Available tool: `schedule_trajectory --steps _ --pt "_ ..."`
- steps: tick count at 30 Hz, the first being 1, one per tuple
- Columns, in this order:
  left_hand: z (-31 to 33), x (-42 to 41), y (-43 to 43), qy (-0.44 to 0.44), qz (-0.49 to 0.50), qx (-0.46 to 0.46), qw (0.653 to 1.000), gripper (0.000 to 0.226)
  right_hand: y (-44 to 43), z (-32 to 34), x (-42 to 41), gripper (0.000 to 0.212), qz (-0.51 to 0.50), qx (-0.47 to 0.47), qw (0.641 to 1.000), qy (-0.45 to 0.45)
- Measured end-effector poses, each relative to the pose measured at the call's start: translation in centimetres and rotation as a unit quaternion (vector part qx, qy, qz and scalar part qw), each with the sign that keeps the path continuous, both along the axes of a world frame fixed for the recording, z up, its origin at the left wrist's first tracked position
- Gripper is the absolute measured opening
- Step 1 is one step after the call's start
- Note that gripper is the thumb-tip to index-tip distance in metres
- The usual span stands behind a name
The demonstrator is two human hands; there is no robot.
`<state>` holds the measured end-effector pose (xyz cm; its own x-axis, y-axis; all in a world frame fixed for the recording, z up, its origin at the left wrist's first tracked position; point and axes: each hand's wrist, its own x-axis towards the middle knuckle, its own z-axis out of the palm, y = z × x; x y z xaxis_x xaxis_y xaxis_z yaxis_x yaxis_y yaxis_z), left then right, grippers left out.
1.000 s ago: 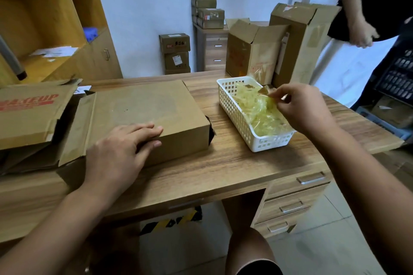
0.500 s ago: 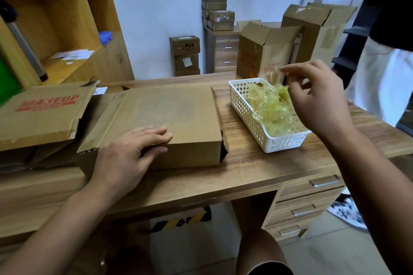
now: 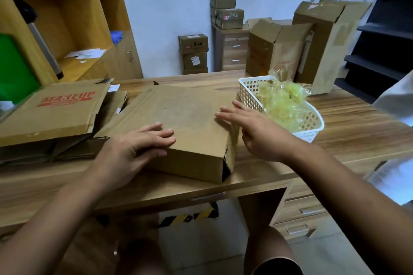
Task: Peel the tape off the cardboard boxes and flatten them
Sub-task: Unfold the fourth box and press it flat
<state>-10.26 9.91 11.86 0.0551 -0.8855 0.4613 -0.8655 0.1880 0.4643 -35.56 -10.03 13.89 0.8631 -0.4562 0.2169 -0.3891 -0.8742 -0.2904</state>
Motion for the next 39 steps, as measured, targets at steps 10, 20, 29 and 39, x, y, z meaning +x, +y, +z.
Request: schedule_trajectory --steps 10,20,29,39 --pt "-0.8 2.0 -0.3 -0.073 0.144 -0.034 0.986 0.043 1.0 -1.6 -0.9 0.063 0.049 -0.089 0.995 -0.022" --pt "-0.9 3.7 -2.3 -0.096 0.233 0.089 0.963 0.060 3.5 -3.0 -0.6 0.063 0.069 -0.133 0.987 -0.051" --pt "-0.5 -0.3 -0.6 -0.029 0.137 0.002 0.990 0.050 4.2 -3.8 2.1 0.067 0.072 -0.163 0.982 -0.064" --pt "-1.7 -0.3 -0.2 -0.133 0.108 0.051 0.984 0.084 2.5 -3.3 0.4 0.078 -0.002 -0.187 0.980 -0.065"
